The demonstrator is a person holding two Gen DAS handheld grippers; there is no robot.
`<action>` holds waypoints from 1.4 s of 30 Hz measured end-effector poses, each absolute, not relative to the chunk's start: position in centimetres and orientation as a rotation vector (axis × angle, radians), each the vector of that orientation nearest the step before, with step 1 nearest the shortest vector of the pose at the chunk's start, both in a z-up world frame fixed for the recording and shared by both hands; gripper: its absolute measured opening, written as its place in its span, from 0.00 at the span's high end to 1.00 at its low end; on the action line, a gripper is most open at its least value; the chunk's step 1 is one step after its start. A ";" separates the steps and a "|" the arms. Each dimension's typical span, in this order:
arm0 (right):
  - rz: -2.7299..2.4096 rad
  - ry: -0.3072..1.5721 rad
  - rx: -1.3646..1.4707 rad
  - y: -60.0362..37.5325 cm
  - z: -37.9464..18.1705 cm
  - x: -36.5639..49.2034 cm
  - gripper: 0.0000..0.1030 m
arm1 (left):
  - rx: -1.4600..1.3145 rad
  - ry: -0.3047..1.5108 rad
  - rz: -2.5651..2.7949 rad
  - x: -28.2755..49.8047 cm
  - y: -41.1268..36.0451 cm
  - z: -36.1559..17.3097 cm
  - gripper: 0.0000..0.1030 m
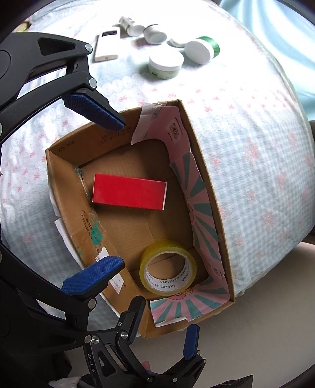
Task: Organize rigid objects
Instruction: 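Lift both tools away from the cardboard box over the remaining objects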
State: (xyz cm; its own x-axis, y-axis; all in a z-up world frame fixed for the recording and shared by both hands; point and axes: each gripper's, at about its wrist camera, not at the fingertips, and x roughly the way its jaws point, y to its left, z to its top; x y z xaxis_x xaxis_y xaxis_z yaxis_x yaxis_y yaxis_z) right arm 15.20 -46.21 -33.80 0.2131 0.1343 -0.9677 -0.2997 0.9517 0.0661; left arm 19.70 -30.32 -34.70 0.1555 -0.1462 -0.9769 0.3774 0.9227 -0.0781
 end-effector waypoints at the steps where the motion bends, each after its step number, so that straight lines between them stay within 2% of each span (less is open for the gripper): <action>1: 0.302 1.319 -0.155 -46.1 -33.4 15.2 0.00 | 0.198 1.359 -0.380 19.5 -30.2 -34.1 0.00; 12: 0.287 1.218 -0.219 -43.7 -26.1 15.0 0.00 | 0.144 1.241 -0.355 16.0 -27.0 -25.2 0.00; 25: 0.333 1.115 -0.252 -36.1 -17.6 14.5 0.00 | 0.036 1.067 -0.230 11.5 -17.7 -16.1 0.00; 32: 0.340 1.090 -0.242 -31.2 -15.4 13.8 0.00 | -0.004 1.010 -0.150 8.7 -9.8 -14.6 0.00; 42: 0.281 1.058 -0.121 -21.9 -14.3 10.4 0.00 | -0.030 1.036 -0.133 6.3 2.6 -16.1 0.00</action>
State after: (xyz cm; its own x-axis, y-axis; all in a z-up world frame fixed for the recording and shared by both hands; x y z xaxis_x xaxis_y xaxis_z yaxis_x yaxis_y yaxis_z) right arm 10.37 -21.93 -14.27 0.4588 0.1697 -0.8722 -0.2849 0.9579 0.0365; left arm 6.31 2.56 -16.09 0.5024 -0.1241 -0.8557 0.0954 0.9916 -0.0878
